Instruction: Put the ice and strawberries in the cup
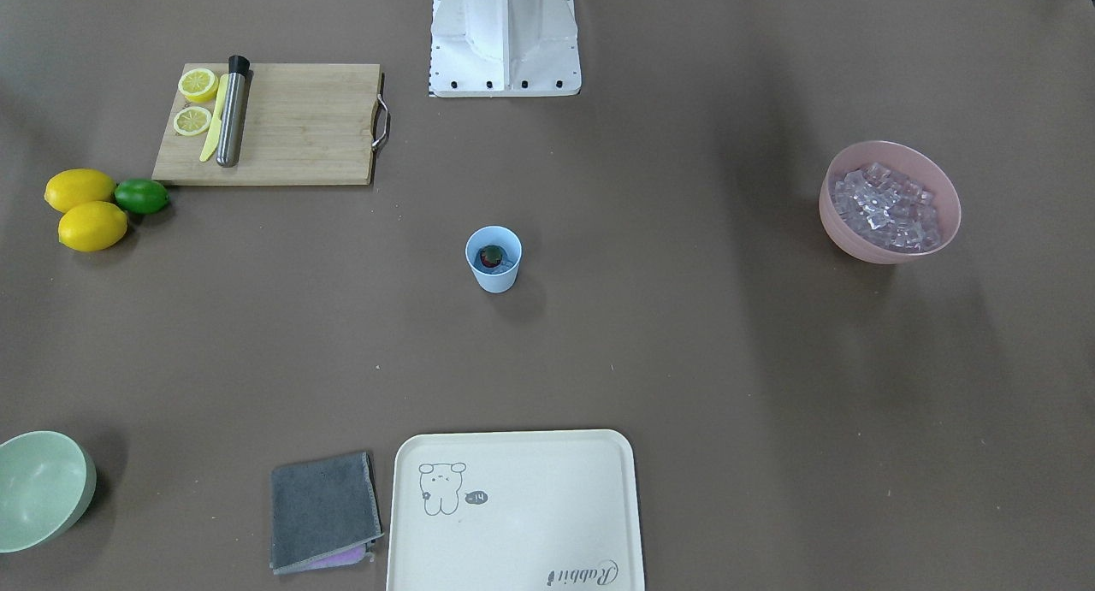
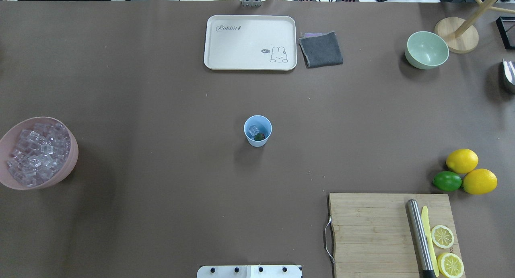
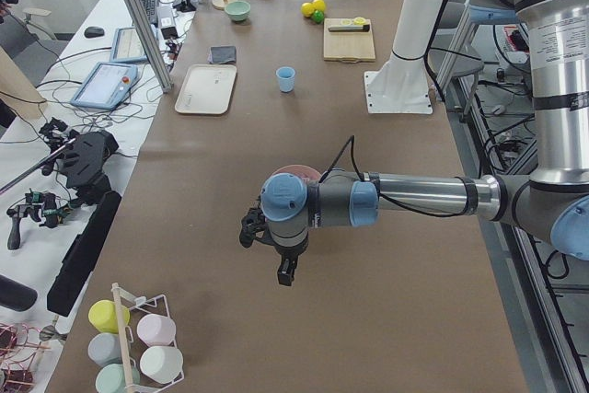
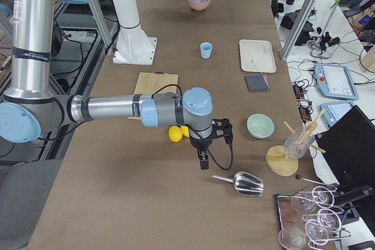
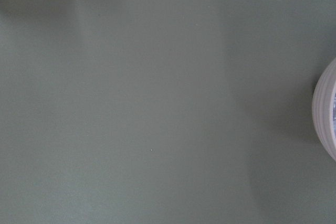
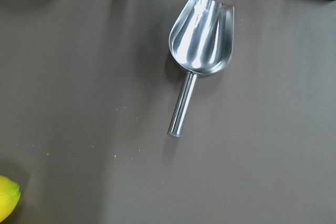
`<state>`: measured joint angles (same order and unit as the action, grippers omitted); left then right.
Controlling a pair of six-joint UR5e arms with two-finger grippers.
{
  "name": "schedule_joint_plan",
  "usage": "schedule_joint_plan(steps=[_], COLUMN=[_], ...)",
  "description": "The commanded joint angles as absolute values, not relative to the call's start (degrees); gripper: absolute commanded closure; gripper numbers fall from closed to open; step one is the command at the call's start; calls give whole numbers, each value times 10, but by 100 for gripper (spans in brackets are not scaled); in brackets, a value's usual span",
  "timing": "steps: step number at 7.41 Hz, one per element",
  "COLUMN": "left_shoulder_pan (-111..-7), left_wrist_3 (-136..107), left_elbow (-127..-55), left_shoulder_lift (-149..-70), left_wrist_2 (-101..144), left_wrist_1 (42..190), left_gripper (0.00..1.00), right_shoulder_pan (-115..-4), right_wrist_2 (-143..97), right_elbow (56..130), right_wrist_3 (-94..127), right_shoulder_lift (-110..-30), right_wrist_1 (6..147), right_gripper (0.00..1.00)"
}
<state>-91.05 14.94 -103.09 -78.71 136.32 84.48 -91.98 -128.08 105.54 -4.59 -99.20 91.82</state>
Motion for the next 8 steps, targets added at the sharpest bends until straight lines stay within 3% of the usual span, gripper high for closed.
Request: schedule_joint_plan(steps=[1,8], left_shoulder_pan=[-911,-910], left_wrist_3=[149,149], left_elbow=[-1031,-1034], left_shoulder_lift=[-787,-787], left_wrist_2=[1363,1363], left_wrist_1=[846,848], left_gripper=[0,0], right_shoulder_pan=[-925,-925], right_wrist_2=[-1282,-1273], right_elbow=[1060,1038], right_wrist_3=[-40,-47], right_shoulder_lift=[-1022,-1027], right_wrist_1=[954,947], right_gripper=[0,0])
